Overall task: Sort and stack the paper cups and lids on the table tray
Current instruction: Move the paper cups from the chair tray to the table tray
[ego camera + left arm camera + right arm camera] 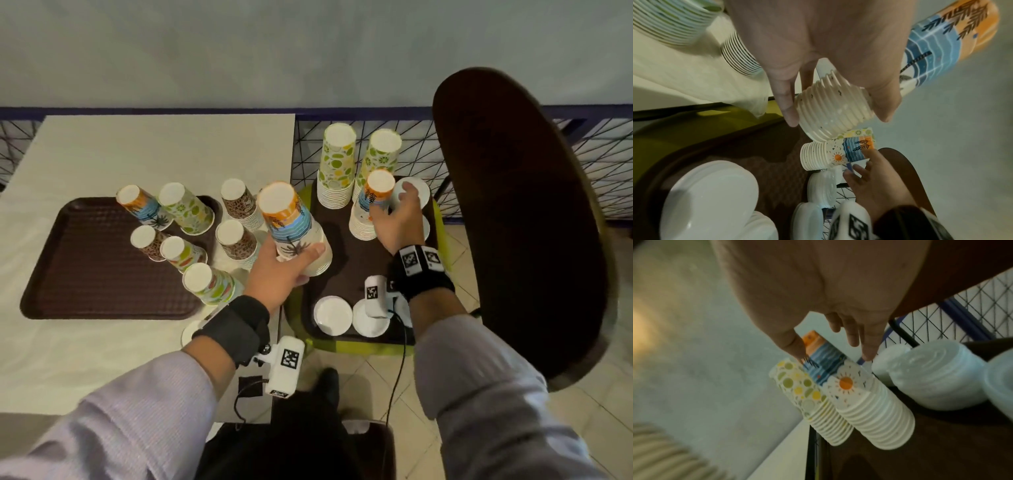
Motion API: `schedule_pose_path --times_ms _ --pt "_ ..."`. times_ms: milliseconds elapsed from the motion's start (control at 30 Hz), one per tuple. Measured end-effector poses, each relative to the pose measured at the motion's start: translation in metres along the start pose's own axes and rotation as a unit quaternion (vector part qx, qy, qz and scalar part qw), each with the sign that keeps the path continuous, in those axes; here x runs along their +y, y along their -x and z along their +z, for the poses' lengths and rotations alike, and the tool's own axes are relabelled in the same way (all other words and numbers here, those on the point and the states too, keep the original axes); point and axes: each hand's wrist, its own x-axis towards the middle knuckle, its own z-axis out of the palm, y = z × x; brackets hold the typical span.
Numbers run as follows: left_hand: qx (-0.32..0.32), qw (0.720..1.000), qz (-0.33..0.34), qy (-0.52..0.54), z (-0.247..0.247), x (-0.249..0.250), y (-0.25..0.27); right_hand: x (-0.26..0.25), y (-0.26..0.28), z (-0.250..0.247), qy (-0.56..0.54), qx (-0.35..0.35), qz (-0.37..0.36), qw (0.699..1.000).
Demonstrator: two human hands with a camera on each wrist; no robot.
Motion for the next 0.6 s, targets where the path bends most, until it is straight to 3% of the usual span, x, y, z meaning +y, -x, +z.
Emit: schedule_pose_path --times_ms 267,467,600 --pt "0.026 0.999 -0.004 -0.021 -0.017 -0.007 0.008 0.019 -0.013 0.04 0.04 0.006 -0.021 0.999" --pt "0.025 0.999 -0.002 -0.022 -0.021 -0.002 0.011 0.029 0.002 0.047 0.15 -0.012 -0.132 0.98" --pt "0.023 0.999 -0.004 -0.024 -0.02 0.0 0.013 0.031 0.013 0.047 0.165 -0.022 -0.157 0.973"
